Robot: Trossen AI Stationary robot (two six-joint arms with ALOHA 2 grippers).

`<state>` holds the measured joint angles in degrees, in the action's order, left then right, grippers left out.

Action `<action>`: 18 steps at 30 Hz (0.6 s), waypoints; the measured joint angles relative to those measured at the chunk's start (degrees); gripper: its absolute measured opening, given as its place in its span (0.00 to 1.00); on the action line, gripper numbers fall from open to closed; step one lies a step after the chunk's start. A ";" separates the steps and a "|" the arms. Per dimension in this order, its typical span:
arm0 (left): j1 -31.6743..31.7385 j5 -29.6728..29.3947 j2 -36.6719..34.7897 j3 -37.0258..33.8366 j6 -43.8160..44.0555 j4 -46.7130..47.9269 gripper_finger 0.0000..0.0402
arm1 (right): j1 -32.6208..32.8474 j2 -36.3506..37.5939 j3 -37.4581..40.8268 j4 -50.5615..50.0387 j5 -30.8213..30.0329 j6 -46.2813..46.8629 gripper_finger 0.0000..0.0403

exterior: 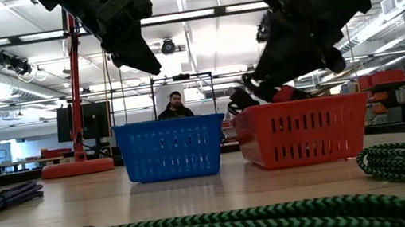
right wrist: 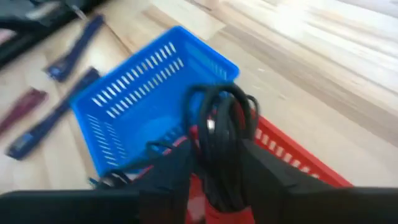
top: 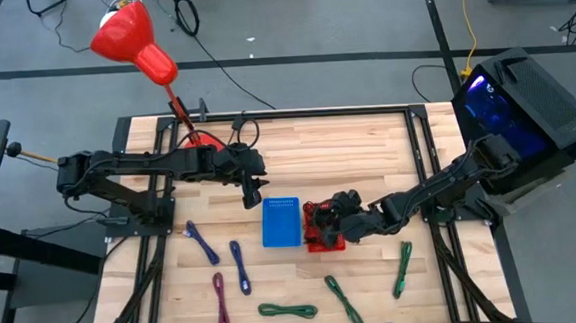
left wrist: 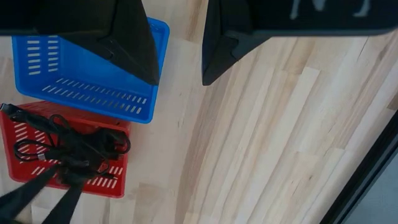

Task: Pick & Place USB Port
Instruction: Put the black charger cable into the red bin, then put the green charger cable into the blue bin

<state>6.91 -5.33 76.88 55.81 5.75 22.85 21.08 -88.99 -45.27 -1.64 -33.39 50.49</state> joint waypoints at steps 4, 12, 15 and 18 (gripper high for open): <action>-0.01 -0.01 0.00 0.00 0.06 -0.04 0.31 | 0.02 0.00 0.78 5.67 1.21 -2.64 0.39; 0.01 -0.01 0.00 0.00 1.13 -0.07 0.31 | -1.07 0.50 0.81 6.63 -2.68 -9.34 0.39; 0.01 -0.01 0.00 0.00 1.21 -0.03 0.31 | -1.95 2.04 0.82 6.68 -3.06 -11.49 0.37; 0.01 -0.01 0.00 0.00 1.24 -0.02 0.31 | -2.48 4.57 0.82 6.59 -3.86 -16.12 0.36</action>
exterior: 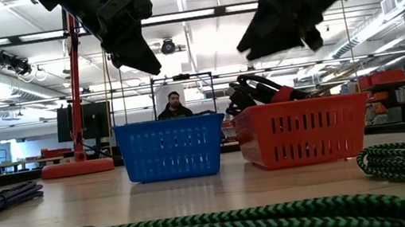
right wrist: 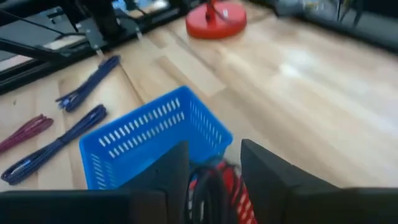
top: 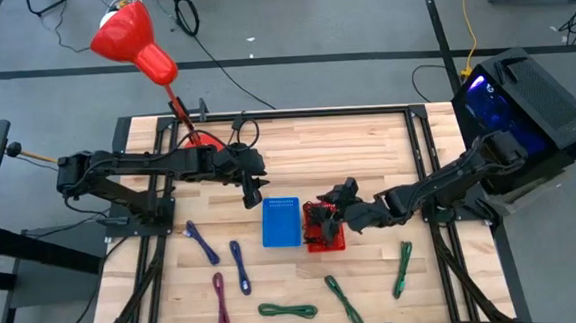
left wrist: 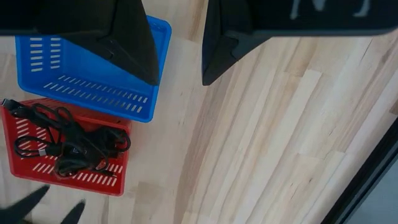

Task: Pick & Place USB Port
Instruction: Put the green charger cable into the blue bin

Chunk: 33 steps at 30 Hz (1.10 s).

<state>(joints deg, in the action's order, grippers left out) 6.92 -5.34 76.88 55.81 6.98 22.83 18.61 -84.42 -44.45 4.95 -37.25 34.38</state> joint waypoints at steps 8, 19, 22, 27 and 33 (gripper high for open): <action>-0.02 0.00 0.00 0.00 -0.02 0.04 0.31 | 0.09 9.79 0.00 -22.17 11.31 8.44 0.32; -0.04 0.00 0.00 0.00 -0.11 0.08 0.31 | 17.85 15.59 0.00 -40.62 27.48 45.11 0.19; -0.04 0.00 0.00 0.00 -0.15 0.24 0.31 | 23.11 14.80 0.00 -39.83 29.35 52.74 0.16; -0.12 0.01 0.00 0.00 -0.17 0.31 0.31 | 29.60 14.29 0.00 -41.53 31.51 64.51 0.10; -1.05 0.00 0.00 0.00 -0.26 1.41 0.31 | 33.91 14.29 0.00 -48.29 35.66 73.90 0.06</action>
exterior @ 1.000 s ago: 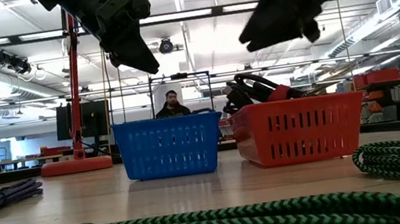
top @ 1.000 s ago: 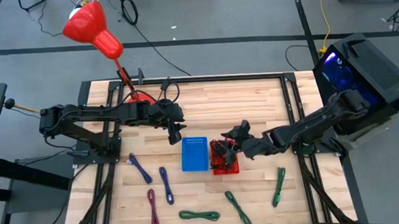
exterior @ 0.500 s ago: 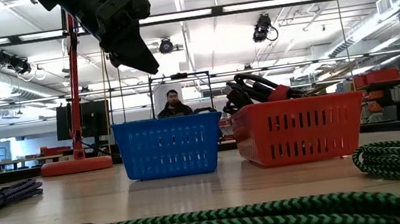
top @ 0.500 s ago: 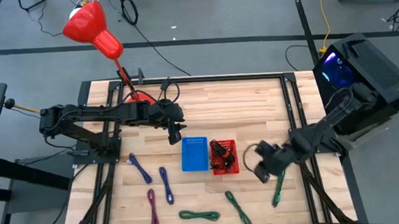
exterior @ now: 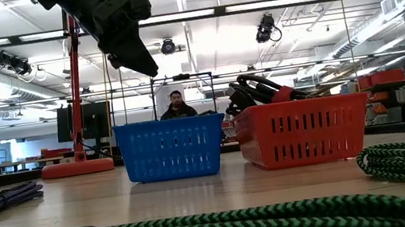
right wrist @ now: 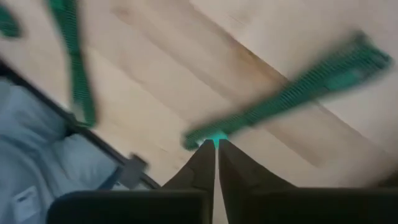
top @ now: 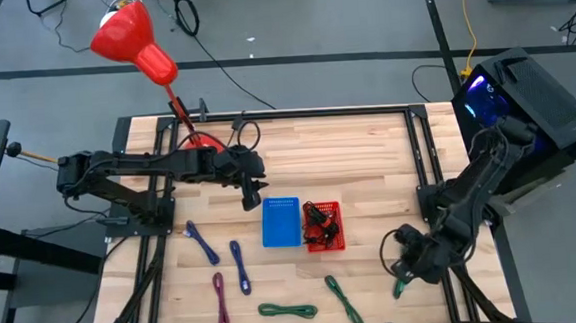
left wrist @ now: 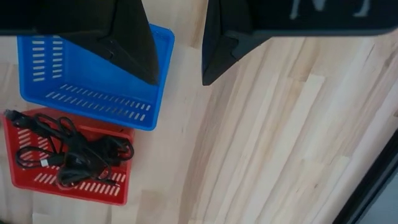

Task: Pick & Place USB Port
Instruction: Put the green charger cable into the blue bin

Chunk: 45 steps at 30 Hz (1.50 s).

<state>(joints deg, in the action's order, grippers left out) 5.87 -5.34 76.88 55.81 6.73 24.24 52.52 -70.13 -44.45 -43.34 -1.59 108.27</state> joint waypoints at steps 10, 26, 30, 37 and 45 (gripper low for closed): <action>-0.37 0.00 0.00 0.00 -0.53 0.51 0.31 | 1.30 -2.52 0.86 0.35 2.99 3.20 0.06; -0.37 0.00 0.00 0.00 -1.44 0.47 0.31 | 1.32 -5.20 13.58 21.79 8.55 7.45 0.47; -0.37 0.00 0.00 0.00 -1.46 0.50 0.31 | 1.32 -5.23 14.68 21.73 4.58 9.29 0.49; -0.37 0.00 0.00 0.00 -1.60 0.50 0.31 | -0.13 -6.27 16.33 24.40 0.94 10.53 0.46; -0.37 0.00 0.00 0.00 -1.98 0.47 0.31 | -1.18 -9.22 16.33 23.92 2.89 13.00 0.38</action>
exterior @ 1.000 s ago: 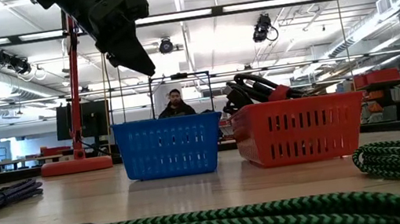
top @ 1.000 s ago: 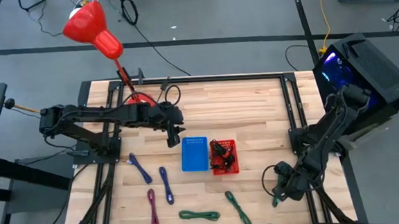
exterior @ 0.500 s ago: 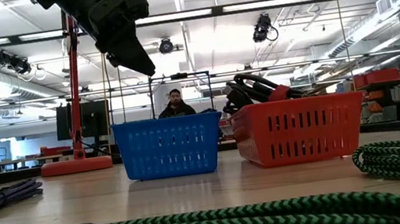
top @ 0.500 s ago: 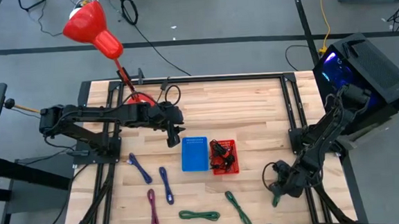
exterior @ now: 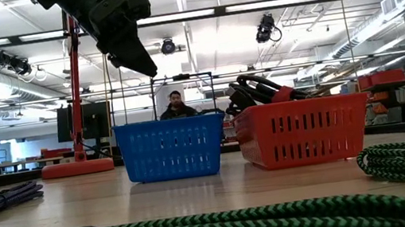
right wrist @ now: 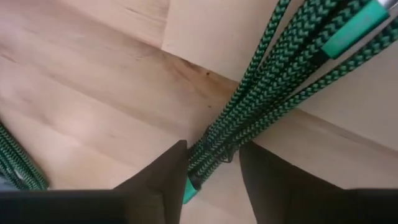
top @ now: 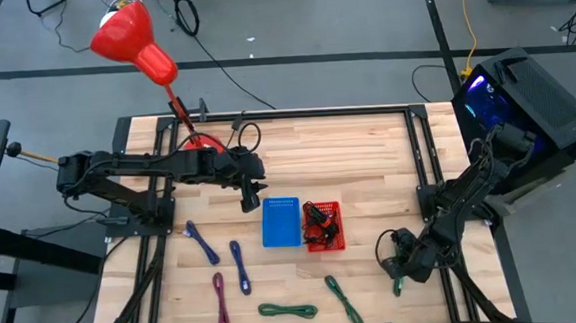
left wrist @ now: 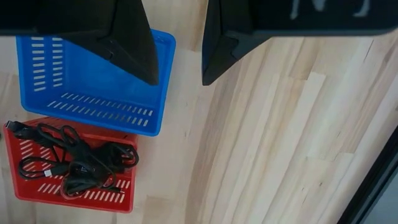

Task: Pick & Place USB Port
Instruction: Put the green charger cable into the blue bin

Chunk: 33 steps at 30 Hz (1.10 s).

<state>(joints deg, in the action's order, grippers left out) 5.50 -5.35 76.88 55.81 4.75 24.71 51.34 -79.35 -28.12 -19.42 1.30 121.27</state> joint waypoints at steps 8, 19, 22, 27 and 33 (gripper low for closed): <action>0.00 0.00 0.00 0.00 -0.08 0.02 0.31 | -0.66 -0.15 0.04 -0.67 1.23 -3.27 0.04; 0.04 -0.02 0.00 0.00 0.23 -0.64 0.31 | -5.71 5.69 -3.83 -13.47 -10.32 -14.71 0.01; 0.07 0.00 0.00 0.00 0.53 -2.22 0.31 | -8.63 8.75 -7.81 -15.76 -15.89 -22.02 0.01; -0.09 0.04 0.00 0.00 0.20 -7.51 0.31 | -13.26 10.78 -14.24 -16.95 -31.07 -39.13 0.01; -0.09 6.04 0.00 0.00 -4.04 -20.30 0.31 | -18.99 10.82 -20.31 -14.52 -41.91 -63.98 0.01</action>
<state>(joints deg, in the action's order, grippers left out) 5.41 0.69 76.88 55.81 0.71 4.41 32.35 -68.53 -48.43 -33.94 -40.61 57.29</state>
